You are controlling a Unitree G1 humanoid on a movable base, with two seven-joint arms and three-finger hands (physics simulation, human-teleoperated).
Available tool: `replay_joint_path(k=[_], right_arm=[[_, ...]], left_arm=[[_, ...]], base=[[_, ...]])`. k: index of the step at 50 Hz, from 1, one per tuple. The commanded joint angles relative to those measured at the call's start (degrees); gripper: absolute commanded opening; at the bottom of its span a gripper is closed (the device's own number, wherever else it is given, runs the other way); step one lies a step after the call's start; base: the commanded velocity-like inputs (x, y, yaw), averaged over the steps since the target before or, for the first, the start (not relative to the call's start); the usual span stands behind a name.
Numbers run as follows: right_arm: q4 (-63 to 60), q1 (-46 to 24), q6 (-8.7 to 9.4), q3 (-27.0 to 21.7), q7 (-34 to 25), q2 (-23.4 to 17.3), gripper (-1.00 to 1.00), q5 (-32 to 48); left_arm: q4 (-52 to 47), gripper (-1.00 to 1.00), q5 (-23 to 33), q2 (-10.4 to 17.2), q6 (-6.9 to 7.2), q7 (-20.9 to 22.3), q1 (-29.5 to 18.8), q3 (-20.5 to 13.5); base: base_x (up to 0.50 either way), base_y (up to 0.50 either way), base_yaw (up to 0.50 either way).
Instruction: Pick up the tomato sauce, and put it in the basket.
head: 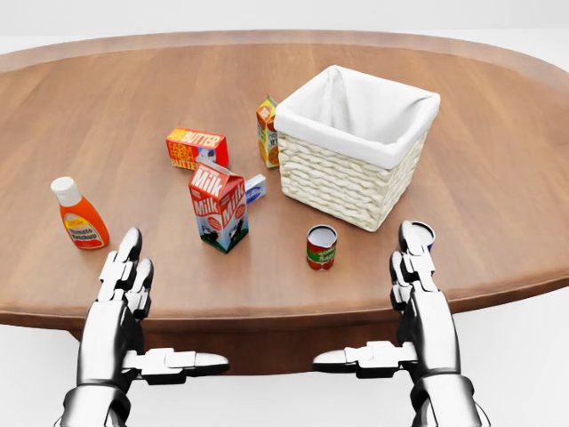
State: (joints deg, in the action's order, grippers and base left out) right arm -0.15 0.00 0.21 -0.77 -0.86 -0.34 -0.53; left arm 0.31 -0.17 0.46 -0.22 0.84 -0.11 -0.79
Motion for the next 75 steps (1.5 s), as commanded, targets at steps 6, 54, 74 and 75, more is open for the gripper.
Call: replay_joint_path(k=[6, 54, 74, 75], right_arm=[[-0.51, 0.03, 0.48, -0.95, -1.09, -0.56, 1.0, -0.31], [-19.64, 0.83, 4.79, -3.68, -3.63, -1.37, 1.0, -3.74], [-19.32, 0.98, 4.79, -3.65, -4.51, -1.45, 1.0, -3.94], [-19.29, 1.0, 4.79, -3.61, -4.51, -1.43, 1.0, -3.9]], left_arm=[[-0.9, 0.95, 0.12, 0.7, 1.04, 1.61, 0.2, -1.07], [-16.94, 0.96, -0.6, 1.73, 5.22, 3.03, -1.05, -3.44], [-15.83, 0.95, -0.21, 1.59, 5.22, 3.13, -0.81, -3.1], [-15.76, 0.95, -0.18, 1.58, 5.22, 3.13, -0.79, -3.1]], base=[[0.0, 0.0, 0.0], [0.01, 0.0, 0.0], [0.49, 0.0, 0.0], [0.5, 0.0, 0.0]])
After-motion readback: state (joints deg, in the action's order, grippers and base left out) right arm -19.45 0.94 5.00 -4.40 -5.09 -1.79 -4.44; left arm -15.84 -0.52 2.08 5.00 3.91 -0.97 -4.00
